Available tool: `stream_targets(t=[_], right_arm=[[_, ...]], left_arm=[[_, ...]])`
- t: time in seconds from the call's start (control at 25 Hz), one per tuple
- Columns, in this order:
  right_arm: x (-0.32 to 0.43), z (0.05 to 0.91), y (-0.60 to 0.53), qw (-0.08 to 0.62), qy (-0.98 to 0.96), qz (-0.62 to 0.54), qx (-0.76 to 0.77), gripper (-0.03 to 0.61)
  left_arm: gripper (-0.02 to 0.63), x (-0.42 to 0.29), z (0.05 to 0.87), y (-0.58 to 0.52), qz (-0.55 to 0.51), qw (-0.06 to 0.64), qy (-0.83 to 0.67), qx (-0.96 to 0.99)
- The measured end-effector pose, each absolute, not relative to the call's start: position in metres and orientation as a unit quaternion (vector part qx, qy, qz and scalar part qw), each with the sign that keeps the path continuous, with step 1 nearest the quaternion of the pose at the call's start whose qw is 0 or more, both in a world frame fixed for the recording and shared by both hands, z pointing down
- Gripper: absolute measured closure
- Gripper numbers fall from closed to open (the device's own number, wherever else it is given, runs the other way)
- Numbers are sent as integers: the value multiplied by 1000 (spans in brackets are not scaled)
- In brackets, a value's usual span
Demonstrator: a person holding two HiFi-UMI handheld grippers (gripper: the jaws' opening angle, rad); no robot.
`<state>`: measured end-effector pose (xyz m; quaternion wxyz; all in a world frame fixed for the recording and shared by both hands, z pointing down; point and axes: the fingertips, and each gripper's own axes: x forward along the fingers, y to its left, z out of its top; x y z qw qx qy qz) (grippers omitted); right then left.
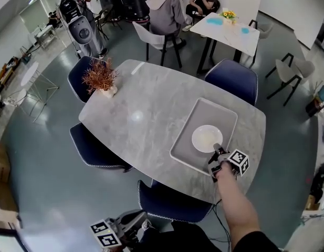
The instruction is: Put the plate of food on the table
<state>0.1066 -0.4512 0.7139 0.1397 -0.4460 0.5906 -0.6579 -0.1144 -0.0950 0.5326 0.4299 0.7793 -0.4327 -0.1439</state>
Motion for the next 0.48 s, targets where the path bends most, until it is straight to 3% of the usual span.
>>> stream_targets(t=[0.48], right_arm=[[101, 736, -474, 116, 585, -660, -457, 558]], left_arm=[[607, -117, 538, -84, -149, 436, -469, 753]])
